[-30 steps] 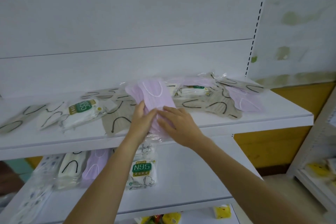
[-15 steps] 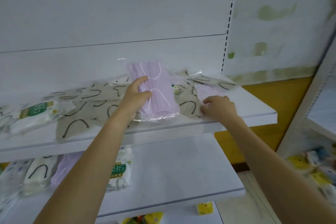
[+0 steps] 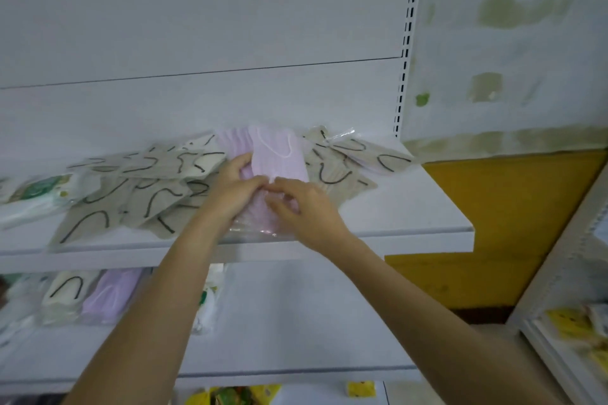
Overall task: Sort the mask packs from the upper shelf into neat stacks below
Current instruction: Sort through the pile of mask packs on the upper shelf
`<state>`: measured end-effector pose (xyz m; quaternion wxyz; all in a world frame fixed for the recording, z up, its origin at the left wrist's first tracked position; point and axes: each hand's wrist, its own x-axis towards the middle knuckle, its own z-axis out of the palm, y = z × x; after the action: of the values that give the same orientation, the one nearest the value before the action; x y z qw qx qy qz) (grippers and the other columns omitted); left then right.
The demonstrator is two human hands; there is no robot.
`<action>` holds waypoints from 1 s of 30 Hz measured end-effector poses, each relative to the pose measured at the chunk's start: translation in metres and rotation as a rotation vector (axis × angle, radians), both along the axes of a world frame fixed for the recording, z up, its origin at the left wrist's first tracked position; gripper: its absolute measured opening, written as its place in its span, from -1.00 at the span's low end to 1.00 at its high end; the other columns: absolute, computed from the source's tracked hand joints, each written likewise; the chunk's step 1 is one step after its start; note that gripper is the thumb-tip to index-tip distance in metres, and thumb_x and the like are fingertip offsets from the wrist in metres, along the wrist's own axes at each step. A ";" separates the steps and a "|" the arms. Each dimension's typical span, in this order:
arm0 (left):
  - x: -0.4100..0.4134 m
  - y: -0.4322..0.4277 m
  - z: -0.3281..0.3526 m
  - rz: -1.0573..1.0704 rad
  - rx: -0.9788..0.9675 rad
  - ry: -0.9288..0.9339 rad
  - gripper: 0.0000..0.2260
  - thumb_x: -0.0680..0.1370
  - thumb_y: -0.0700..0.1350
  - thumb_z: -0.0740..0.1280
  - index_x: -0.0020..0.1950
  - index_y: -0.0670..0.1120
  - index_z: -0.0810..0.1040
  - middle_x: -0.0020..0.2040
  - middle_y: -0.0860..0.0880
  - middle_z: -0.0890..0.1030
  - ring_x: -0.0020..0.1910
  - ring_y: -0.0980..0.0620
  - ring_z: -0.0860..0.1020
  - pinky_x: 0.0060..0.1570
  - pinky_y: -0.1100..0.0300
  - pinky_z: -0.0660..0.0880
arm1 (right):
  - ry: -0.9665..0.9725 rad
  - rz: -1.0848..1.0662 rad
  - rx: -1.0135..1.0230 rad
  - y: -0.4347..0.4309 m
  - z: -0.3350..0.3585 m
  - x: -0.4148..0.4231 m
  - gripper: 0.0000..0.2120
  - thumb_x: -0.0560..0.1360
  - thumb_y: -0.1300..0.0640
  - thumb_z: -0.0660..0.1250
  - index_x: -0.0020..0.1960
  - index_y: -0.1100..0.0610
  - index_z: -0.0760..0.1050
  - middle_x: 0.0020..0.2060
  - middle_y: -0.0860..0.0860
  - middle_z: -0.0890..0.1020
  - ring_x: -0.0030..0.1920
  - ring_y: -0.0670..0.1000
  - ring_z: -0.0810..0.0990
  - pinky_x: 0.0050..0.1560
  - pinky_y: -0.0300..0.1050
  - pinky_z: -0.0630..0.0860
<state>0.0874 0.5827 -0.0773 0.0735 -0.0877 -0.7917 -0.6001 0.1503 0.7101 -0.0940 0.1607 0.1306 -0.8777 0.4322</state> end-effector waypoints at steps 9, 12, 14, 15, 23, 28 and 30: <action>-0.015 -0.053 0.019 0.161 0.006 0.111 -0.32 0.51 -0.40 0.23 0.53 0.03 0.09 0.42 0.17 0.21 0.36 0.18 0.25 0.29 0.29 0.22 | -0.093 -0.071 0.187 0.049 0.018 -0.080 -0.54 0.57 0.16 0.20 0.45 0.12 0.24 0.41 0.07 0.33 0.37 0.08 0.33 0.30 -0.15 0.24; -0.027 -0.065 0.019 0.247 -0.031 0.110 -0.48 0.50 -0.38 0.21 0.42 -0.03 0.35 0.39 0.04 0.36 0.28 0.09 0.37 0.19 0.32 0.29 | -0.117 -0.075 0.472 0.039 0.017 -0.118 -0.39 0.54 0.13 0.24 0.51 0.07 0.07 0.50 0.04 0.13 0.46 0.14 0.14 0.44 0.00 0.11; -0.034 -0.071 0.015 0.276 -0.016 0.060 -0.56 0.51 -0.35 0.21 0.35 -0.04 0.43 0.37 -0.05 0.42 0.22 0.03 0.43 0.23 0.24 0.34 | -0.158 -0.114 0.585 0.032 0.011 -0.136 -0.39 0.53 0.10 0.24 0.51 0.07 0.07 0.49 0.05 0.18 0.44 0.17 0.14 0.43 0.04 0.13; -0.037 -0.074 0.013 0.279 -0.024 0.040 -0.57 0.52 -0.33 0.20 0.35 -0.03 0.43 0.37 -0.06 0.42 0.24 0.01 0.43 0.26 0.21 0.34 | -0.167 -0.140 0.608 0.028 0.008 -0.142 -0.42 0.53 0.09 0.24 0.49 0.07 0.11 0.45 0.07 0.26 0.41 0.18 0.18 0.40 0.02 0.16; -0.065 -0.078 0.009 0.347 -0.011 -0.022 -0.56 0.53 -0.29 0.21 0.42 -0.10 0.36 0.39 -0.10 0.37 0.32 -0.06 0.40 0.32 0.16 0.32 | 0.016 -0.344 0.215 0.020 0.033 -0.138 -0.76 0.51 0.19 0.18 0.06 0.13 0.59 -0.04 0.08 0.62 -0.04 0.12 0.54 -0.09 -0.15 0.40; -0.074 -0.075 0.010 0.291 0.022 -0.037 -0.59 0.57 -0.20 0.22 0.43 -0.11 0.34 0.38 -0.06 0.37 0.34 -0.03 0.38 0.26 0.23 0.29 | 0.341 -0.451 -0.122 0.017 0.066 -0.118 -0.76 0.58 0.18 0.17 0.15 0.18 0.55 -0.05 0.14 0.57 -0.12 0.06 0.50 -0.14 -0.22 0.32; -0.075 -0.070 0.013 0.254 0.119 -0.042 -0.64 0.60 -0.09 0.21 0.38 -0.13 0.41 0.33 -0.04 0.43 0.31 -0.01 0.42 0.29 0.17 0.33 | 0.390 -0.338 -0.123 0.003 0.071 -0.109 -0.76 0.57 0.18 0.20 0.17 0.16 0.55 -0.01 0.13 0.55 -0.11 0.06 0.51 -0.07 -0.18 0.38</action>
<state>0.0129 0.5131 -0.0643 0.1373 0.0305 -0.7607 -0.6337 0.0409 0.7133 -0.0230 0.4042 0.0531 -0.8116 0.4185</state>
